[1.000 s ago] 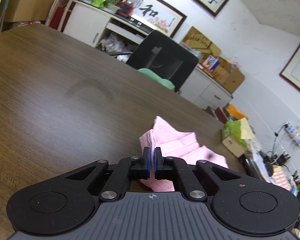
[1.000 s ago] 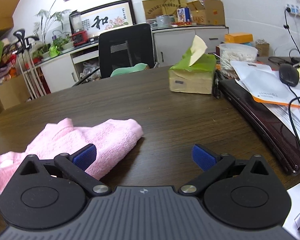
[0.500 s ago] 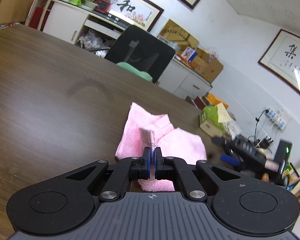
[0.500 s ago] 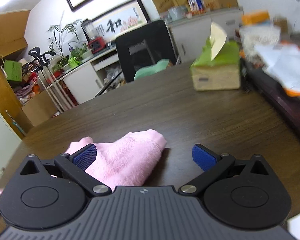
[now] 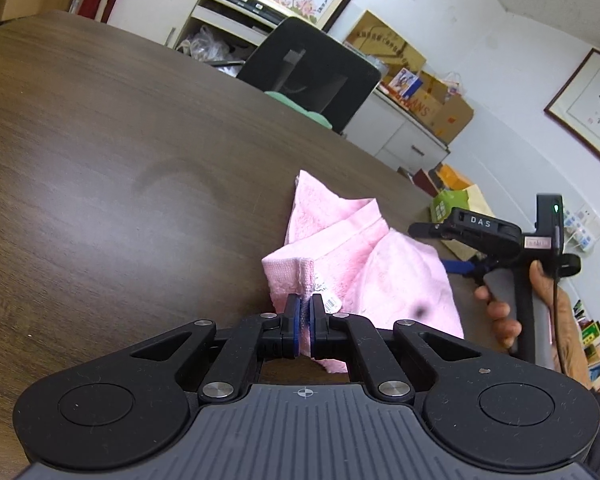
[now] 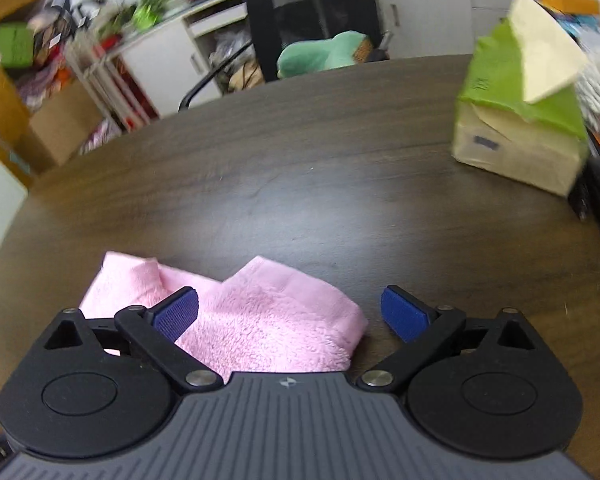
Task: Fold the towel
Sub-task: 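Close the right gripper on another towel corner while the left gripper holds its corner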
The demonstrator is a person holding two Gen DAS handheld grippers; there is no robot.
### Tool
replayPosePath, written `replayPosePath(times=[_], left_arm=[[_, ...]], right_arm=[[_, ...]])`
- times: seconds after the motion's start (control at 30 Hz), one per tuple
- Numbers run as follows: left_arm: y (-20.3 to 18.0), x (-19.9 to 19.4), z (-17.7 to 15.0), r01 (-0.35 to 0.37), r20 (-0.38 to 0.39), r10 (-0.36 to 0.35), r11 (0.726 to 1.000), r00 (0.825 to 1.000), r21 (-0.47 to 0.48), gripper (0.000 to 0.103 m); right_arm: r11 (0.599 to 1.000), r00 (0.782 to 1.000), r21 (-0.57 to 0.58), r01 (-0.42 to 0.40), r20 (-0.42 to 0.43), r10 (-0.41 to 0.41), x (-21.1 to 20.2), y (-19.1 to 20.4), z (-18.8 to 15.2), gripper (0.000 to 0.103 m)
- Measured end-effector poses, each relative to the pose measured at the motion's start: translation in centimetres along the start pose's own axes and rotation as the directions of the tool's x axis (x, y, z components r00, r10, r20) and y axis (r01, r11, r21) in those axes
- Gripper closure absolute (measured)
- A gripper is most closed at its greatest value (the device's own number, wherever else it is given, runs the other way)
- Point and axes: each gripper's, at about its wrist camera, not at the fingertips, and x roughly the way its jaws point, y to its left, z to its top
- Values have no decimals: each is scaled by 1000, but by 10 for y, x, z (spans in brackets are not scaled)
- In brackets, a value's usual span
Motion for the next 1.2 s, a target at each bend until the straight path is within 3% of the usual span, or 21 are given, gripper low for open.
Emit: replayPosePath(times=[0.03,0.1,0.13,0.23,0.4,0.47,0.57,0.67,0.77,0.8,0.9,1.0,1.07,1.2], left_arm=[[1,0,0,-3,-2,3,1000,1000,-2,99],[2,1,-1,-9,-6,9,1000,1000,-9,99],[3,2,-1,-13,-8,12,1000,1000,-12,99],[7,3,0,-19,-13,19,1000,1000,-24,98],[13,2,3,-21,-14,21,999,1000,-42,98],[15,2,4,-21,-17,20,999,1000,-49,98],[18,2,4,-14,-22,13,998,1000,-61,98],[22,2,5,-13,-27,11,997,1000,-80,98],[29,3,6,-19,-36,15,994,999,-106,98],[30,3,6,-18,-37,14,994,999,-111,98],[31,1,7,-18,-37,14,993,999,-118,98],[32,0,8,-17,-46,11,992,999,-122,98],[31,0,7,-11,-52,5,993,999,-120,98],[29,4,7,31,-83,-41,993,996,-115,95]], right_arm=[[1000,1000,-22,8,-6,-8,0,5,0,14],[998,1000,-57,17,-20,-18,-1,15,0,52],[999,999,-51,7,-33,-9,-2,17,0,79],[999,999,-39,-6,-33,5,-6,22,-3,91],[998,998,-69,-9,66,14,-33,24,-16,95],[996,992,-73,-50,113,58,-48,22,-22,95],[983,965,-83,-166,189,179,-80,17,-30,95],[949,919,-128,-289,241,312,-111,15,-46,95],[892,855,-244,-382,275,441,-145,17,-72,95],[864,831,-298,-405,273,484,-157,18,-86,95],[794,795,-417,-441,229,562,-179,20,-118,95],[740,791,-496,-455,157,592,-190,23,-148,95],[723,799,-520,-454,122,589,-197,25,-163,95],[745,827,-513,-426,114,551,-206,23,-182,94]])
